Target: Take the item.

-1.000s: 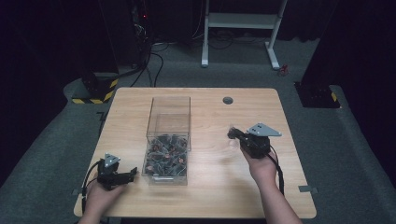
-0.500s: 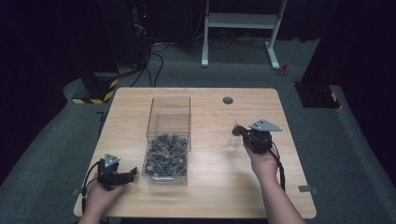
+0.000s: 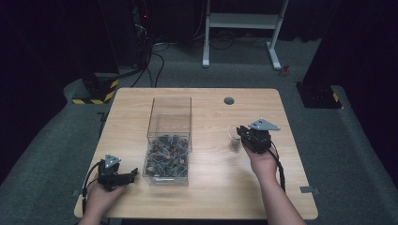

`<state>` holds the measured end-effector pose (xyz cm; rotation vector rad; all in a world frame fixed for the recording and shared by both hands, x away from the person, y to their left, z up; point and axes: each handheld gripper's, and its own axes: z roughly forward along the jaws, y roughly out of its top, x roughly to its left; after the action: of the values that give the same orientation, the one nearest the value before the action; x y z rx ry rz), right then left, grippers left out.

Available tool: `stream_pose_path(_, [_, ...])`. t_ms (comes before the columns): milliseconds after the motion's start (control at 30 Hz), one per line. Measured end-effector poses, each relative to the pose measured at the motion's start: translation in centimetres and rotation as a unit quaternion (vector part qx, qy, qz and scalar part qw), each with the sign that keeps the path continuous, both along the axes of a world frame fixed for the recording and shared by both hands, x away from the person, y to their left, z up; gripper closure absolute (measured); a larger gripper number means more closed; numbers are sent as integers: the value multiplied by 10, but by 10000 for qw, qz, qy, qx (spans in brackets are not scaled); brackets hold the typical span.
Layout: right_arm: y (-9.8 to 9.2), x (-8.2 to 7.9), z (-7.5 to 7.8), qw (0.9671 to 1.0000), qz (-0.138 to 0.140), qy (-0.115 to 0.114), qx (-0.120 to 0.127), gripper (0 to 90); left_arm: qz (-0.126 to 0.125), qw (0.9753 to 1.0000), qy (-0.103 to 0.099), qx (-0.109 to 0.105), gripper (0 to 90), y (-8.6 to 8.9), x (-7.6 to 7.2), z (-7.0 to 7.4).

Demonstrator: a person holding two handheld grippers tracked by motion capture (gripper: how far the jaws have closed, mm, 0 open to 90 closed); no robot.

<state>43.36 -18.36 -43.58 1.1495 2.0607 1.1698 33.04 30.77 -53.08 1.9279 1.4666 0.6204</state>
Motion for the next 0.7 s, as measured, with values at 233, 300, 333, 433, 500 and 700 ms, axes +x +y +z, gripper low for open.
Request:
stream_pose_path(233, [3, -3, 0, 10000, 14, -3, 46, 709, 1, 10000, -2, -2, 74, 0, 0, 0])
stream_pose_path(300, [4, -5, 0, 9999, 34, 19, 98, 679, 1, 10000, -1, -1, 74, 0, 0, 0])
stream_pose_path(333, [4, -6, 0, 9999, 54, 23, 99, 664, 1, 10000, -2, -1, 74, 0, 0, 0])
stream_pose_path(433, [5, -9, 1, 10000, 49, 19, 63, 593, -15, 10000, -5, 26, 74, 0, 0, 0])
stream_pose_path(500, [4, -10, 0, 10000, 39, 20, 74, 566, -14, 10000, -6, 26, 74, 0, 0, 0])
stream_pose_path(700, [-1, -14, 1, 9999, 9, 48, 94, 469, -17, 10000, 1, 30, 74, 0, 0, 0])
